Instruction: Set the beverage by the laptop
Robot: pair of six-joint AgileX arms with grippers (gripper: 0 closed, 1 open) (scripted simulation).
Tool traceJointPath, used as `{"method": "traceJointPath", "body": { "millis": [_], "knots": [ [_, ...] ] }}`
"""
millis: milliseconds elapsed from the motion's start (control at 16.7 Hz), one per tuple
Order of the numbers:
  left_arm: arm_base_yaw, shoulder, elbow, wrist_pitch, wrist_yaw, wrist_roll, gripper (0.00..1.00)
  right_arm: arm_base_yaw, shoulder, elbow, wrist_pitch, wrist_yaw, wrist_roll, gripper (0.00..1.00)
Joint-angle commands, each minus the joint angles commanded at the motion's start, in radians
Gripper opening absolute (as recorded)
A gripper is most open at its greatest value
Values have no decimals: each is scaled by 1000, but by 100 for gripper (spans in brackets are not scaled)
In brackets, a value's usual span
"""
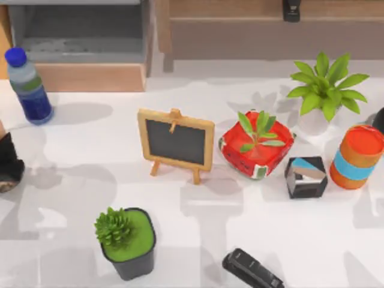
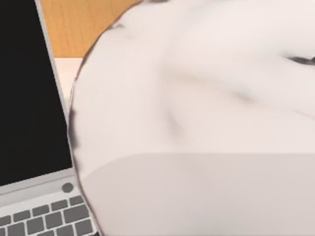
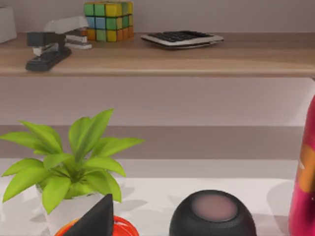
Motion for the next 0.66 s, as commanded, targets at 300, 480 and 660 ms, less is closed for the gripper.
{"method": "traceJointPath", "body": {
  "millis": [300, 480, 660],
  "knots": [
    [0, 0, 0, 0, 0, 0, 98, 0, 0, 0, 0, 0, 0, 100],
    [0, 0, 0, 0, 0, 0, 100, 0, 0, 0, 0, 0, 0, 100],
    [0, 0, 0, 0, 0, 0, 100, 0, 0, 0, 0, 0, 0, 100]
  ]
}}
